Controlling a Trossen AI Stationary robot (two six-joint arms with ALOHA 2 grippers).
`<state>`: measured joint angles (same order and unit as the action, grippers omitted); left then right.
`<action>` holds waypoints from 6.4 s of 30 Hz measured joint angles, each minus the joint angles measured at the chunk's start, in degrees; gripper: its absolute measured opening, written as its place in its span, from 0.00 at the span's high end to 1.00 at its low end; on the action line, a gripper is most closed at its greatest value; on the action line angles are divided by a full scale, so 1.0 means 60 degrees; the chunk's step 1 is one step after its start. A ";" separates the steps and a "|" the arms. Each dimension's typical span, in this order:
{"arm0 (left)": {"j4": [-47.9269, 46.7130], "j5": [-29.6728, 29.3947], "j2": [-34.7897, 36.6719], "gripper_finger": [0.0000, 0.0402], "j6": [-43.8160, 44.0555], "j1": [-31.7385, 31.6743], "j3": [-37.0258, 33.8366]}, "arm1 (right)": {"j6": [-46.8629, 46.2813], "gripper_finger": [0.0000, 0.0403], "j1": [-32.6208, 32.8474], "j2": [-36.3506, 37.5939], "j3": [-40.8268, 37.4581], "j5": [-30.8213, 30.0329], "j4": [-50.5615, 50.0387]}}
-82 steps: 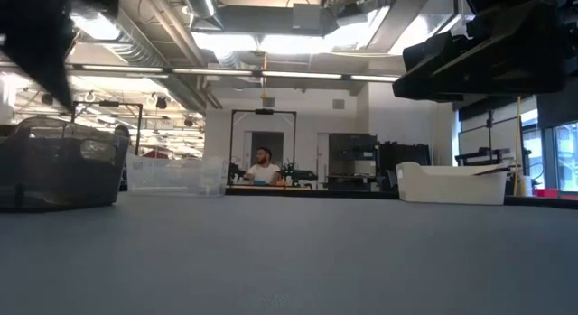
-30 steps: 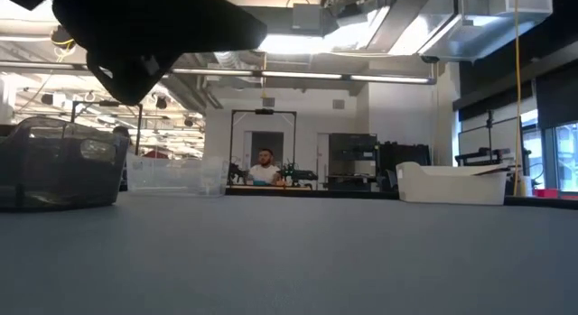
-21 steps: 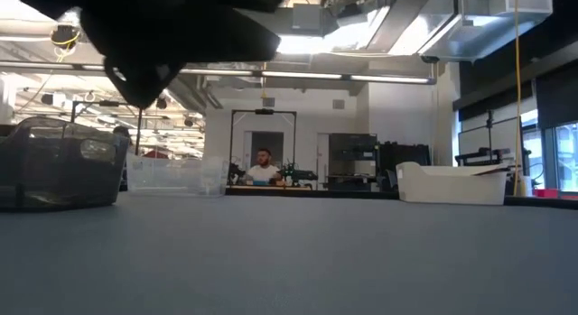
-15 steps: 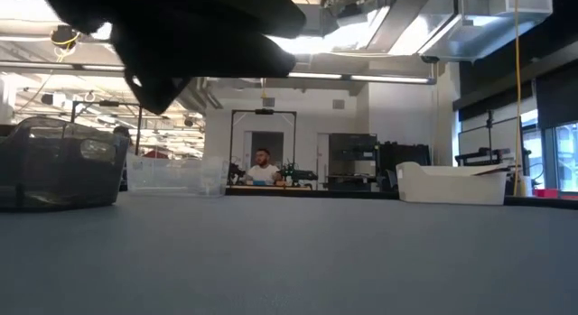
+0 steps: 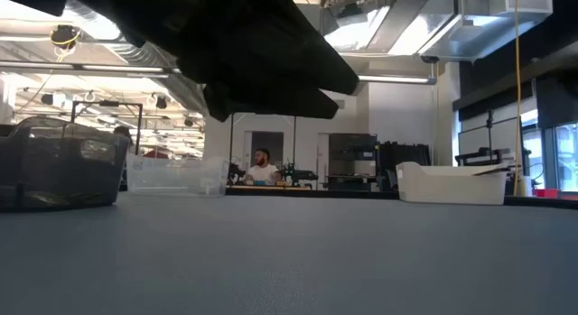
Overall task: Sort silverware by color (type)
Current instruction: Put the green spoon into the transparent bin
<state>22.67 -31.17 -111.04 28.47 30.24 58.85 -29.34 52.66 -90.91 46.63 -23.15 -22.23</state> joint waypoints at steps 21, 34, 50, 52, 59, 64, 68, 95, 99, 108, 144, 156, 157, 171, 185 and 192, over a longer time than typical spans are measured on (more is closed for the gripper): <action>-0.2470 -0.2292 0.1381 0.57 -0.2791 -0.0116 0.0004 | 0.6665 0.99 -0.5695 0.2087 -0.2425 0.3815 0.7322; -0.1203 -0.1251 0.4756 0.57 -0.4396 -0.1815 -0.2851 | 0.7228 0.99 -0.8066 0.2091 -0.2579 0.5055 1.0453; 0.3768 -0.0622 0.5537 0.57 -0.5968 -0.4079 -0.5700 | 0.7307 0.99 -0.9234 0.0723 -0.1798 0.5052 1.2732; 0.3519 -0.0614 0.5537 0.57 -0.6298 -0.4235 -0.5646 | 0.7418 0.99 -0.9239 0.0363 -0.1439 0.5053 1.2689; 0.3179 0.1308 0.5537 0.57 -0.6623 -0.4272 -0.5646 | 0.7978 0.99 -0.9310 -0.0899 -0.0370 0.5060 1.2620; 0.3338 0.1961 0.5636 0.57 -0.7229 -0.4511 -0.5768 | 0.7960 0.99 -0.9682 -0.1263 0.0053 0.5311 1.2687; 0.3792 0.2633 0.6296 0.57 -0.7303 -0.5018 -0.6301 | 0.7947 0.99 -1.0004 -0.1293 0.0051 0.5344 1.2464; 0.5234 0.4867 0.7194 0.57 -0.6514 -0.5529 -0.6987 | 0.7905 0.99 -0.9624 -0.2881 0.1505 0.5950 1.2721; 0.5411 0.5429 0.7184 0.57 -0.6413 -0.5529 -0.6987 | 0.7894 0.99 -0.9648 -0.3139 0.1674 0.5952 1.2653; 0.5584 0.5122 0.7184 0.70 -0.6264 -0.5532 -0.6983 | 0.7872 0.99 -0.9653 -0.3583 0.2274 0.5945 1.2601; -0.1816 0.2972 0.7133 0.97 -0.5650 -0.5744 -0.5071 | 0.7498 0.54 -0.9653 0.0004 0.2299 0.4750 0.5472; -0.6110 0.1583 0.7216 0.97 -0.6220 -0.6850 -0.2660 | 0.7409 0.54 -0.9657 -0.0018 0.2284 0.4056 0.4915; -0.6394 0.1577 0.7216 0.97 -0.6310 -0.7003 -0.2481 | 0.7395 0.54 -0.9657 -0.0018 0.2284 0.3917 0.4903; -0.7865 0.3022 0.7216 0.97 -0.7189 -0.9467 -0.1934 | 0.7291 0.54 -0.9657 0.0670 0.2284 0.3891 0.3761; -0.8953 0.2831 0.7759 0.97 -0.7835 -1.1147 -0.1952 | 0.7180 0.54 -0.9657 0.0718 0.2284 0.4036 0.2820; -0.7199 0.2823 0.7073 0.97 -0.9453 -1.1943 -0.2339 | 0.7193 0.54 -0.9657 0.0718 0.2284 0.3937 0.2790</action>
<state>-20.52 -14.23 -68.60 -28.25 -41.42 44.82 13.81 -5.28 -86.61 60.34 0.47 -5.50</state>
